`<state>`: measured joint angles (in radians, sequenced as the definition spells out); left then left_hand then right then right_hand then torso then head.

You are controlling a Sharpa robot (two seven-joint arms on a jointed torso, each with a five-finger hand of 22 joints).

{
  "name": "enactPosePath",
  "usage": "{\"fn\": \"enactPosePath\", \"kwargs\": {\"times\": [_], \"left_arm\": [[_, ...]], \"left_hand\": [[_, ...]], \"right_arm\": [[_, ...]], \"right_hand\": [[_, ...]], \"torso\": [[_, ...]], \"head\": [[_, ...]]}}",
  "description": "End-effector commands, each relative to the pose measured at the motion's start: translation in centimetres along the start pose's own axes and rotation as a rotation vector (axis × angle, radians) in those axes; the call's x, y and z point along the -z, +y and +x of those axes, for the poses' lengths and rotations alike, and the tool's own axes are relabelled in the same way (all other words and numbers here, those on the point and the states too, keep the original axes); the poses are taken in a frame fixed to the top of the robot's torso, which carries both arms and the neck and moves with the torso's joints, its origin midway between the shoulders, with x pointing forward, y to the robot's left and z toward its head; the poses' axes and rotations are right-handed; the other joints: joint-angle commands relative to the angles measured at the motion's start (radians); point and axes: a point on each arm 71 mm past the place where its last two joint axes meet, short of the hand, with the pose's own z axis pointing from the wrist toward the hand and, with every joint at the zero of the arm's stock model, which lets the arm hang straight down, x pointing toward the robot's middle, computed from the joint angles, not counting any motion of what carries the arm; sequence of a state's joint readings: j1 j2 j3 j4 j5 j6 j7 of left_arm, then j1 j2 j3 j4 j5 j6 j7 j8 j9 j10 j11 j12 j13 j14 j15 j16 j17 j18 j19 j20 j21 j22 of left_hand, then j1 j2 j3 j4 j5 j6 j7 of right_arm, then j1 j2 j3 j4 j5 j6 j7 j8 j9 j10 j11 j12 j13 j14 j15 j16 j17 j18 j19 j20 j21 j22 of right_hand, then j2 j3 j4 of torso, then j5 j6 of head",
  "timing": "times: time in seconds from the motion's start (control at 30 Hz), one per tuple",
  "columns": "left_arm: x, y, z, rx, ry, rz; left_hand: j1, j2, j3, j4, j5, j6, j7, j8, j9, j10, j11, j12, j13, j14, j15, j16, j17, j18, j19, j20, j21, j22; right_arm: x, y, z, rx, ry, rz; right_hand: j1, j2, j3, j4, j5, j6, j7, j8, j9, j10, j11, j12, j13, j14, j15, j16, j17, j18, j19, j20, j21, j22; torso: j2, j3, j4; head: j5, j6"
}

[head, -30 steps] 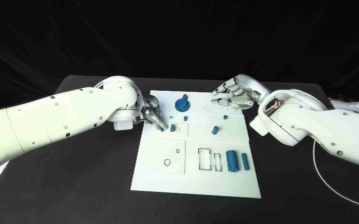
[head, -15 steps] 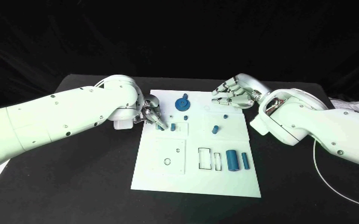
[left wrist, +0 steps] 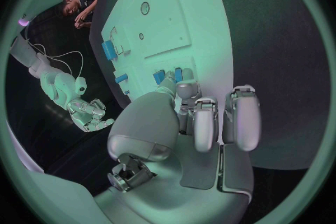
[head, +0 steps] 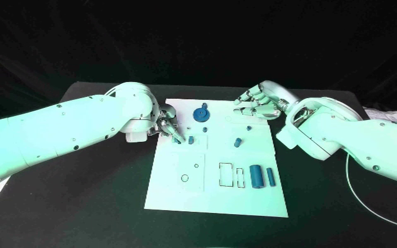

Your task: Assemble the parts on the task board

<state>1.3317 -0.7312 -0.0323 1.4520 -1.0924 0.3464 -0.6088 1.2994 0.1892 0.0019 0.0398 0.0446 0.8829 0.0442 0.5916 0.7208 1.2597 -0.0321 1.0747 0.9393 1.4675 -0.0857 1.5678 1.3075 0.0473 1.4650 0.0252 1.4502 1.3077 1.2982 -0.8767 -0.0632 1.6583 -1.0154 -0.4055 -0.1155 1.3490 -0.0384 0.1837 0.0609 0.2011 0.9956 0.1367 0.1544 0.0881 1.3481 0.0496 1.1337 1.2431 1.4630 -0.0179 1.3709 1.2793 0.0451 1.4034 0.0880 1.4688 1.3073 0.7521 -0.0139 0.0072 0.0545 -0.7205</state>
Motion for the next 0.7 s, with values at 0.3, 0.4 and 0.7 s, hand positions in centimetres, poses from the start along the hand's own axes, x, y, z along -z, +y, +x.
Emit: {"fn": "enactPosePath", "kwargs": {"times": [0.3, 0.4, 0.7], "left_arm": [[-0.72, 0.27, 0.84, -0.050, 0.041, -0.046], [-0.77, 0.31, 0.88, -0.055, 0.043, -0.051], [-0.83, 0.32, 0.90, -0.061, 0.044, -0.056]], "left_hand": [[-0.097, -0.039, 0.037, -0.017, 0.002, 0.025, -0.009, 0.005, -0.001, 0.003, -0.001, -0.014, -0.014, 0.103, -0.005, 0.003, 0.263, -0.007, 0.022, -0.006, -0.006, 0.115], [-0.116, -0.047, 0.031, -0.008, 0.002, 0.032, -0.010, 0.006, -0.001, 0.005, -0.002, -0.013, -0.014, 0.103, -0.006, 0.003, 0.263, -0.007, 0.022, -0.007, -0.007, 0.114], [-0.146, -0.054, 0.025, 0.007, 0.002, 0.042, -0.012, 0.007, -0.002, 0.009, -0.004, -0.012, -0.013, 0.103, -0.008, 0.003, 0.263, -0.007, 0.022, -0.008, -0.007, 0.115]], "right_arm": [[0.10, 0.11, 0.10, 0.003, 0.009, -0.009], [0.11, 0.10, 0.09, 0.003, 0.009, -0.009], [0.14, 0.09, 0.07, 0.003, 0.009, -0.009]], "right_hand": [[-0.010, 0.003, -0.002, 0.002, 0.005, -0.005, 0.002, 0.006, -0.001, -0.004, 0.000, -0.004, -0.001, 0.047, -0.006, -0.006, -0.002, 0.012, -0.006, 0.000, -0.006, 0.008], [-0.010, 0.003, -0.002, 0.002, 0.005, -0.005, 0.002, 0.006, -0.001, -0.004, 0.000, -0.004, -0.001, 0.047, -0.006, -0.006, -0.002, 0.012, -0.006, 0.000, -0.006, 0.008], [-0.010, 0.003, -0.002, 0.002, 0.005, -0.005, 0.002, 0.006, -0.001, -0.004, 0.000, -0.004, -0.001, 0.047, -0.006, -0.006, -0.002, 0.012, -0.006, 0.000, -0.006, 0.008]], "torso": [[-0.001, 0.0000, -0.0004], [-0.001, 0.0000, -0.0005], [-0.001, 0.0000, 0.0004]], "head": [[-0.004, -0.004], [-0.004, -0.004], [-0.005, -0.004]]}}
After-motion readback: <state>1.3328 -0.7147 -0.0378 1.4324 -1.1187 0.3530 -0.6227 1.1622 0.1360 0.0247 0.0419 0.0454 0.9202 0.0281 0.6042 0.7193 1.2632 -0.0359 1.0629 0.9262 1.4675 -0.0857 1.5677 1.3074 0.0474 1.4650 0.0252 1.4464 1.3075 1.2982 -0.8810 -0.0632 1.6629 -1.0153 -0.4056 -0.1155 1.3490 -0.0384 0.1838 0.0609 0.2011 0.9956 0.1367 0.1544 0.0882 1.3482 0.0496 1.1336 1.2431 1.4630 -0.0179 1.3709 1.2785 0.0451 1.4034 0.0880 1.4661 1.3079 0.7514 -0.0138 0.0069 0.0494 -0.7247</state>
